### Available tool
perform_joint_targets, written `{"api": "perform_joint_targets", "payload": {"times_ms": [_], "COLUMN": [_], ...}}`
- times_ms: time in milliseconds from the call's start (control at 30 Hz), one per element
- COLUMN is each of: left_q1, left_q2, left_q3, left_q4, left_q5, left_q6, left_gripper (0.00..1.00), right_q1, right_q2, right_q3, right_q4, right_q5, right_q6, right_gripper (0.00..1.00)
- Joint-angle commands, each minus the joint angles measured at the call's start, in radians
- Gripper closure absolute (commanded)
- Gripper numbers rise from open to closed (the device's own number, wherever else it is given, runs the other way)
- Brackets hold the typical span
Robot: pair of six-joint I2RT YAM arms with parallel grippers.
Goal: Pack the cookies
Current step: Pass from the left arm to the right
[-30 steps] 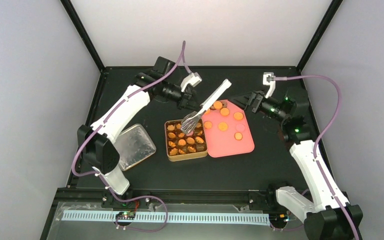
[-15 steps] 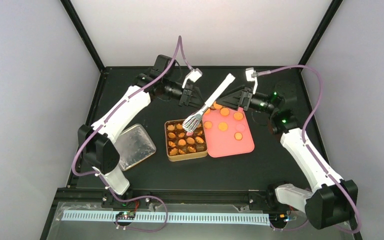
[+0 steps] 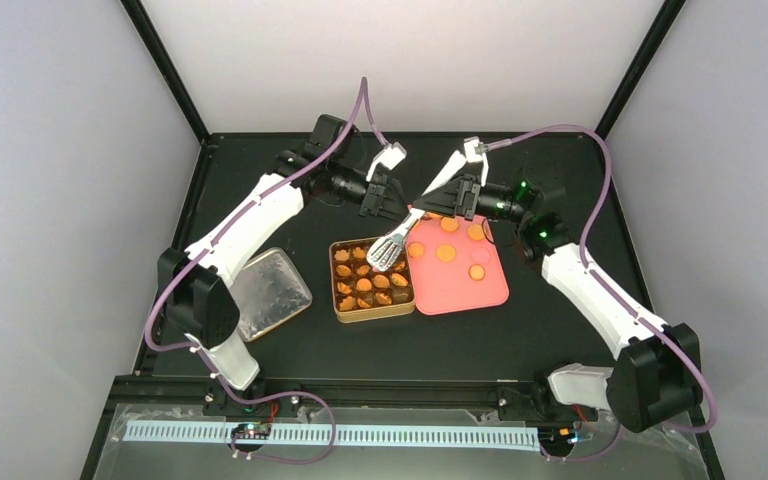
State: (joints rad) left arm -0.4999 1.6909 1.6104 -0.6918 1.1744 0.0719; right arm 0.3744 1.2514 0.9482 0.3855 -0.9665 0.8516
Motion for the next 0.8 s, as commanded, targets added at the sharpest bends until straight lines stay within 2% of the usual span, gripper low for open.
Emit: {"api": "perform_joint_targets", "payload": {"times_ms": [0, 300, 467, 567, 667, 767], "left_q1": [-0.008, -0.007, -0.006, -0.006, -0.007, -0.008], "left_q2": [-0.015, -0.016, -0.014, -0.017, -0.02, -0.025], "left_q3": [-0.001, -0.001, 0.016, 0.02, 0.01, 0.0], "left_q4": [0.004, -0.019, -0.064, -0.104, -0.117, -0.116], "left_q5": [0.024, 0.004, -0.077, -0.102, -0.095, -0.097], "left_q6": [0.019, 0.052, 0.111, 0.154, 0.174, 0.182], "left_gripper": [0.99, 0.98, 0.98, 0.98, 0.98, 0.98], "right_q1": [0.033, 0.036, 0.033, 0.031, 0.031, 0.032], "right_q2": [0.034, 0.044, 0.051, 0.055, 0.077, 0.101], "right_q3": [0.023, 0.024, 0.039, 0.038, 0.04, 0.038], "right_q4": [0.063, 0.085, 0.025, 0.023, 0.072, 0.121], "right_q5": [0.021, 0.032, 0.046, 0.048, 0.023, 0.013], "right_q6": [0.028, 0.056, 0.028, 0.031, 0.077, 0.119], "right_gripper": [0.43, 0.55, 0.62, 0.62, 0.54, 0.52]}}
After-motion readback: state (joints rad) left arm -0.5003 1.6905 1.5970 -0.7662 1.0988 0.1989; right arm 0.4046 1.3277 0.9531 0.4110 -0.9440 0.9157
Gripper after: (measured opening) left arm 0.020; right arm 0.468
